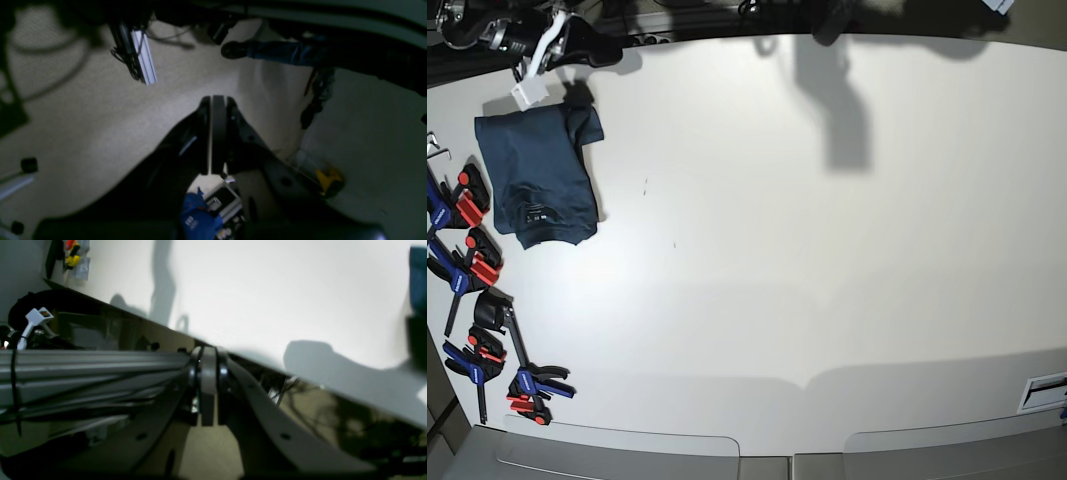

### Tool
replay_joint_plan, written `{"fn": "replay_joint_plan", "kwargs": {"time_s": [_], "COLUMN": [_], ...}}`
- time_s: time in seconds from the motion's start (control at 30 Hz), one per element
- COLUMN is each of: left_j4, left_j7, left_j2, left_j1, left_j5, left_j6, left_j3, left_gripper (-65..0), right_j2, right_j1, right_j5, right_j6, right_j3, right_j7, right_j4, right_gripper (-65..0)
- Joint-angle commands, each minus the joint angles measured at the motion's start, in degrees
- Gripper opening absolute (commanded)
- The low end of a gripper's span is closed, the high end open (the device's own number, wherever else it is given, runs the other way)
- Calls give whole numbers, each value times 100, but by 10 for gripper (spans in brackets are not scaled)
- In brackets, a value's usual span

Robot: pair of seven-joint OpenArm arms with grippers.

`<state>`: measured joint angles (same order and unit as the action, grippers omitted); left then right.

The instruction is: Fold the T-shirt properly

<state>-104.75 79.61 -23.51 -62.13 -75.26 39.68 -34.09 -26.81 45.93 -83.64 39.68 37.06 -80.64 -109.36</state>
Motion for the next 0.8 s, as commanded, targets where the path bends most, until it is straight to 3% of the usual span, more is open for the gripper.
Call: {"fn": "replay_joint_plan", "kwargs": {"time_s": [0.0, 0.4, 0.77], "left_j4": [-70, -70, -17], "left_j7": [39, 39, 39], "left_j2": [-46, -31, 13], "left_j1": [-186, -1250, -1287], "left_j5": [-136, -149, -974], "left_j6": [32, 32, 32], "left_j3": [-37, -37, -33], "left_gripper": [-650, -650, -650], "right_j2": [-79, -76, -81], "right_j1": [129, 1556, 2721], "right_j5": [-136, -136, -136], "right_j6": [32, 32, 32], "right_j3": [37, 37, 35], "right_j7": [64, 64, 64], "right_j4": [-90, -90, -90], "right_gripper": [-650, -650, -650]}}
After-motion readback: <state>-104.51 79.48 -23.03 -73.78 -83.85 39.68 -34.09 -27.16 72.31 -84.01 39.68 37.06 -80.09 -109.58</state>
